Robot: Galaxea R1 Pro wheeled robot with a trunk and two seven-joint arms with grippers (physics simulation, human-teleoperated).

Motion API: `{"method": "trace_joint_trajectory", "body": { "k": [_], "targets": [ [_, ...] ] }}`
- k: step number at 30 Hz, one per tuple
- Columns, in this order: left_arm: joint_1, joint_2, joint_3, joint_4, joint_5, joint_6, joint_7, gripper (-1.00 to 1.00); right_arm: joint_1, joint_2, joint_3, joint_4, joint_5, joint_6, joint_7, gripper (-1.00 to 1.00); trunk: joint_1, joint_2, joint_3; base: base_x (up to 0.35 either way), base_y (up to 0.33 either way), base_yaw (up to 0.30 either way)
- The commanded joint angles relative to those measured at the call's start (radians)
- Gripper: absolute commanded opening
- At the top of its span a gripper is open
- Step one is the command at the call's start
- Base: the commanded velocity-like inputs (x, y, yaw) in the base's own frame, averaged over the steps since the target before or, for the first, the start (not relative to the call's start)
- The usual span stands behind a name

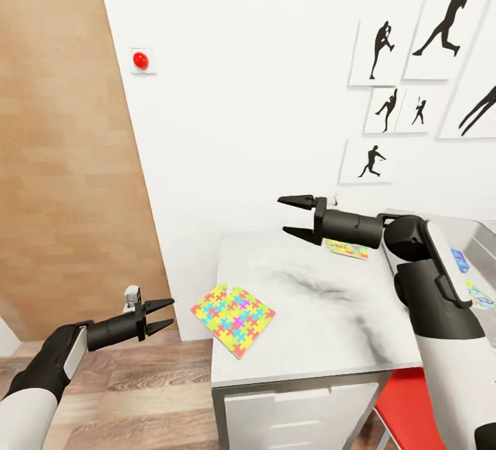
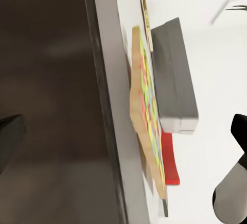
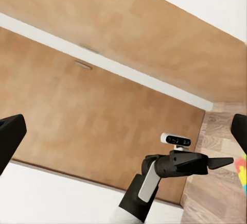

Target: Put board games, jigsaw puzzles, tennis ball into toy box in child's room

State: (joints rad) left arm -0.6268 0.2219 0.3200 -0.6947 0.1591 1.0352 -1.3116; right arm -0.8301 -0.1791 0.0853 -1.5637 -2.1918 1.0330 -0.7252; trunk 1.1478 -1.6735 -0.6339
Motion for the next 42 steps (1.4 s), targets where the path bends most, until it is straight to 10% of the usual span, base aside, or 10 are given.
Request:
{"method": "trace_joint_trajectory", "body": {
  "k": [1,42],
  "targets": [
    [-0.001,0.0,0.001,0.0,0.001,0.008,-0.002,1.0,-0.001,-0.001,0.004,0.0,-0.01,-0.001,-0.011,1.0,0.0,0.0,-0.001,0.0,-0.146,0.0],
    [-0.001,0.008,0.007,0.0,0.005,0.008,-0.005,1.0,0.009,0.01,0.025,0.002,-0.003,-0.001,-0.02,1.0,0.0,0.0,-0.001,0.0,-0.087,0.0]
  ]
}}
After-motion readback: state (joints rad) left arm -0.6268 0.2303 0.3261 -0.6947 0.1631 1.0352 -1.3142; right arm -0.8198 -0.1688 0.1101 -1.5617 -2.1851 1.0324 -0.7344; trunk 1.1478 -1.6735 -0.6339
